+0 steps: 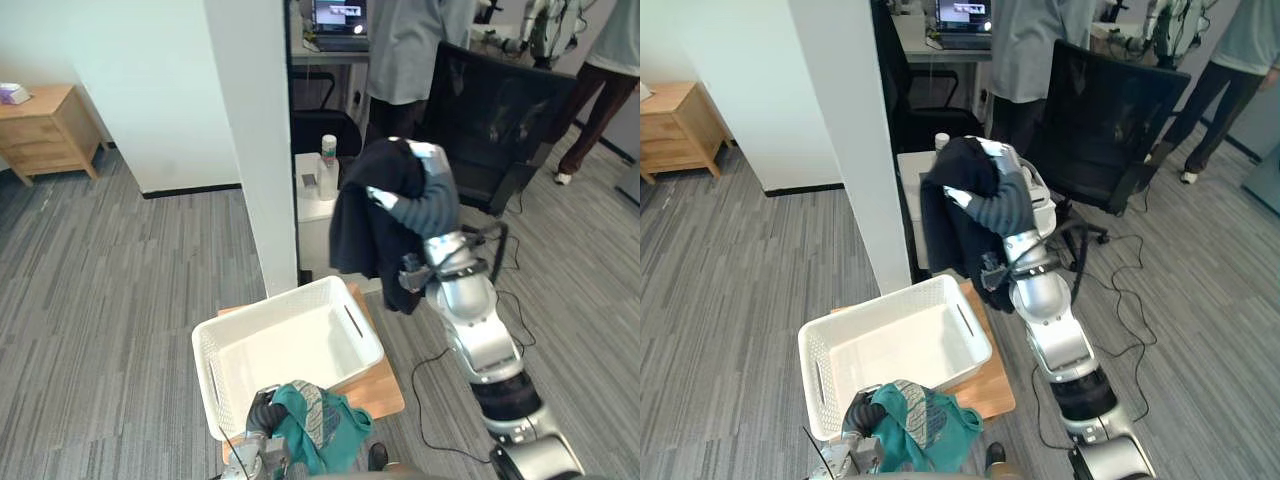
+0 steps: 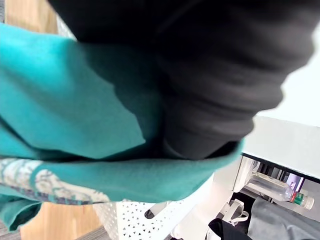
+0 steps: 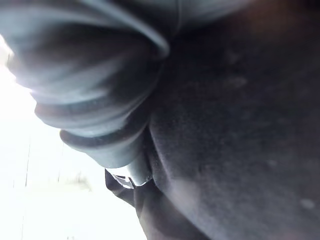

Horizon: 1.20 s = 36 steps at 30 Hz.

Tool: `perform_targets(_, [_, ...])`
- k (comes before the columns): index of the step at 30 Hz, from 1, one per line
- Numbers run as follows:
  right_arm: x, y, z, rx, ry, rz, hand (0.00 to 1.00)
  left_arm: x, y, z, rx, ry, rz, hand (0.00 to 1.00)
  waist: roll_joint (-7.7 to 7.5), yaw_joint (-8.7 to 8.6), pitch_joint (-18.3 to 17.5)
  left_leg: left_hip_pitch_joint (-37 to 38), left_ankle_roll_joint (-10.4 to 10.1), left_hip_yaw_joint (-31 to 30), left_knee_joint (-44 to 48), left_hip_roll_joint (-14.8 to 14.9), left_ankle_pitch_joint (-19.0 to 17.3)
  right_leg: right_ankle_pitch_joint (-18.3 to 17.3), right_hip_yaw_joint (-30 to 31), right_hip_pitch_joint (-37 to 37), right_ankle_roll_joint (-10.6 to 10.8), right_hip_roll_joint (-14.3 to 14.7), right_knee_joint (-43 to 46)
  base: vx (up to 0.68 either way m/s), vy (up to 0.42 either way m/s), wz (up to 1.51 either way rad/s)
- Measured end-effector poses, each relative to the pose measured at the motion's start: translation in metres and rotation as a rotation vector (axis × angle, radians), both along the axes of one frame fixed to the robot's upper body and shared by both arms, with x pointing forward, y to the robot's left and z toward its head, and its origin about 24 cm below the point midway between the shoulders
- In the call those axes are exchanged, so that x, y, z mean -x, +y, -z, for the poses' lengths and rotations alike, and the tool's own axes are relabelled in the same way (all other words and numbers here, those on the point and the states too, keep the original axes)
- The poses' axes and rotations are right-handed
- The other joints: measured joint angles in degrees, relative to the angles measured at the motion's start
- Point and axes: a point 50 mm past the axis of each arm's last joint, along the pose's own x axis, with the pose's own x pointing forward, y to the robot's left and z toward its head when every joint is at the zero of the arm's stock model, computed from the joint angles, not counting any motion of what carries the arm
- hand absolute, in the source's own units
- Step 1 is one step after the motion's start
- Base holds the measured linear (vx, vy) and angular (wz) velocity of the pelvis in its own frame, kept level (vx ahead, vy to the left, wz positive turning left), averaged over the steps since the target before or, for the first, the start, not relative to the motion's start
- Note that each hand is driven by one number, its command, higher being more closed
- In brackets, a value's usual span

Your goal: Tidy the bed and pick cloth on bed and put in laundry

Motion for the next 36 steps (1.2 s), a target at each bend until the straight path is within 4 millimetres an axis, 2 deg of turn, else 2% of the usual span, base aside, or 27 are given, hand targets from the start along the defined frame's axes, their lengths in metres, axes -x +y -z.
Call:
perform_targets(2, [-0.007,0.002,0.001,0.031,0.02,0.003,1.0,-0.001,0.0,0.0,0.012,-0.002,-0.01,1.0,-0.55,0.61,-0.46,-0.13,0.22,-1.55,-1.84,-1.05,1.33,0.03,-1.1,0.04,0.0,-0.77,-0.01,-0.08,-0.014,0.32])
perform_targets(11, [-0.023,0.011,0.019,0.072,0.128,0.002,1.0,-0.008,0.001,-0.011,0.035,-0.055,-0.026,1.0,-0.35,0.67,-0.53,-0.42,0.89,-5.69,-9.19,-3.35,5.82,0.21,-5.64,-0.37,0.15,-2.06,-0.16,-0.09,-0.015,0.3])
perform_targets(12, [-0.024,0.015,0.027,0.085,0.16,-0.009,1.0,-0.009,0.003,-0.011,0.033,-0.059,-0.038,1.0,-0.23,0.68,-0.59,-0.46,0.88,-5.79,-9.75,-3.44,6.22,0.21,-5.94,-0.54,0.15,-2.06,-0.22,-0.05,-0.009,0.08])
perform_targets(14, [-0.027,0.019,0.057,0.115,0.283,-0.015,1.0,-0.01,0.006,-0.013,0.033,-0.067,-0.05,1.0,0.0,0.74,-0.68,-1.34,1.11,-6.28,-9.8,-3.56,6.67,0.22,-6.37,-1.03,0.15,-2.21,-0.34,-0.04,-0.011,0.13])
perform_targets(15, [-0.028,0.018,0.066,0.119,0.321,-0.006,1.0,-0.011,0.006,-0.014,0.034,-0.071,-0.05,1.0,0.08,0.75,-0.7,-1.54,1.19,-6.55,-9.86,-3.64,6.8,0.22,-6.55,-1.04,0.15,-2.29,-0.47,-0.03,-0.01,0.24])
perform_targets(16, [-0.031,0.015,0.088,0.14,0.416,0.021,1.0,-0.013,0.006,-0.017,0.035,-0.082,-0.05,1.0,0.34,0.75,-0.72,-1.96,1.47,-7.22,-10.06,-3.92,7.26,0.22,-7.28,-1.05,0.15,-2.54,-0.8,-0.02,-0.008,0.22])
perform_targets(20, [-0.033,0.006,0.132,0.201,0.611,0.067,1.0,-0.013,0.006,-0.018,0.04,-0.091,-0.04,1.0,1.44,0.96,-0.56,-2.18,1.02,-7.89,-10.68,-4.25,8.17,0.24,-7.85,-1.12,0.1,-2.67,-1.28,-0.01,-0.015,0.11])
perform_targets(26, [-0.032,0.004,0.166,0.254,0.736,0.126,1.0,-0.02,0.002,-0.02,0.05,-0.108,-0.033,1.0,2.88,0.81,0.01,-2.65,0.82,-7.87,-10.63,-4.17,8.29,0.23,-7.77,-1.08,0.08,-2.57,-2.24,-0.04,-0.022,0.0])
perform_targets(27, [-0.03,0.003,0.172,0.273,0.75,0.138,0.0,-0.021,0.0,-0.02,0.057,-0.111,-0.035,1.0,3.1,0.77,0.15,-2.81,0.82,-8.13,-10.61,-4.18,8.3,0.23,-7.92,-1.08,0.08,-2.61,-2.24,-0.07,-0.026,0.08])
perform_targets(31, [-0.024,0.008,0.199,0.387,0.816,0.18,0.0,-0.024,0.0,-0.022,0.042,-0.118,-0.026,1.0,3.24,0.8,0.28,-2.09,0.92,-9.25,-13.06,-4.87,10.38,0.23,-9.59,-0.86,0.09,-2.83,-2.99,-0.05,-0.019,0.14])
perform_targets(36, [-0.017,0.024,0.216,0.532,0.824,0.189,0.0,-0.034,-0.003,-0.027,0.036,-0.152,0.009,1.0,3.43,0.99,0.47,-2.54,1.05,-10.8,-13.43,-4.85,11.03,0.22,-11.18,-0.17,0.08,-2.96,-3.16,-0.07,-0.01,0.19])
